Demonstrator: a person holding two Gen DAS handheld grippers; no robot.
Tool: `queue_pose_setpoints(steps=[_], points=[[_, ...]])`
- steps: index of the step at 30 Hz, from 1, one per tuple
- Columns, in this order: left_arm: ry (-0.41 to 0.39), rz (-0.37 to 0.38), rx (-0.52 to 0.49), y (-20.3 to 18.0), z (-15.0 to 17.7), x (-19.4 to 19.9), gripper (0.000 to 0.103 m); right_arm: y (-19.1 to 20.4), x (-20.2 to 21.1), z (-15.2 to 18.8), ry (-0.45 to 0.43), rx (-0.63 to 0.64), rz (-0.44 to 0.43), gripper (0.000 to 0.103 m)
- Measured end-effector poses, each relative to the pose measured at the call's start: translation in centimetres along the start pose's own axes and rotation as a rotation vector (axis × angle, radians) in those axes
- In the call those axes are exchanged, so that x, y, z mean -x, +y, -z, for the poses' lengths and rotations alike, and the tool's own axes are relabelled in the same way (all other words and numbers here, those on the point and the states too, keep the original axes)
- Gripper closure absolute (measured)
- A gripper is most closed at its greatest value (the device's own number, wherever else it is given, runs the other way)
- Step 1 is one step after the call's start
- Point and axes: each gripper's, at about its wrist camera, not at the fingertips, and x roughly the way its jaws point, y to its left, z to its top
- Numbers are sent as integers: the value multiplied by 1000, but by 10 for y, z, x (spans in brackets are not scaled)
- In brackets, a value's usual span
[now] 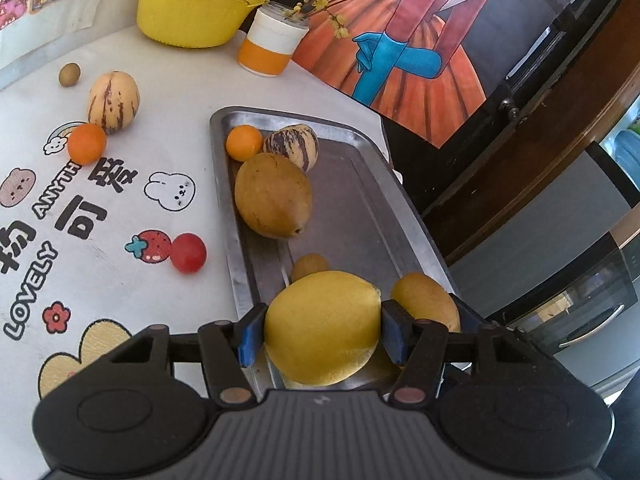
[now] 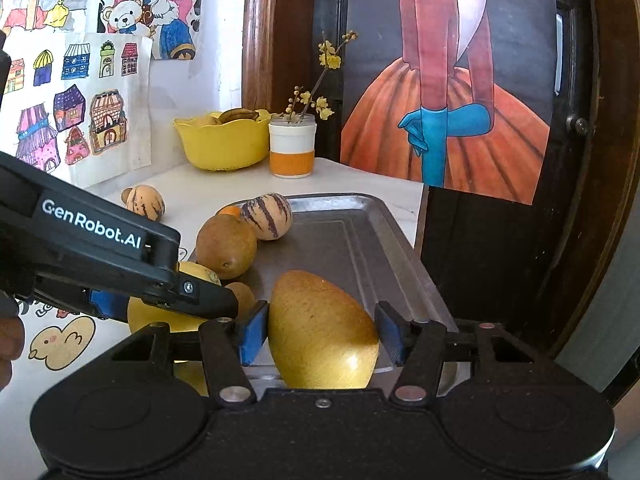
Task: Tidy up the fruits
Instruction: 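Carry the lemon into the metal tray with the left tool while the right tool carries the pear there, then open both tools to release the lemon and pear in the tray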
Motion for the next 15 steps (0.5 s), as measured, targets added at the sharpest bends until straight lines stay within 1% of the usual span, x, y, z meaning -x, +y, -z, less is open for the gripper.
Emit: queue_pose_setpoints(steps=[3, 6, 10, 11, 13, 15], points=[[4, -5, -5, -1, -1, -1, 40, -1, 0, -1, -1, -7, 6, 42], [9, -3, -7, -1, -2, -2, 40, -3, 2, -2, -6, -15, 14, 37], [4, -4, -7, -1, -3, 0, 37, -5, 7, -4, -17, -26, 27, 29], [-3, 8, -8, -1, -3, 2, 37, -5, 9, -5, -21, -28, 31, 26], [-13, 24, -14, -1, -4, 6, 34, -5, 13, -6, -32, -35, 40, 22], [-29, 21, -32, -4, -4, 10, 31, -5, 19, -9, -47, -40, 46, 18]])
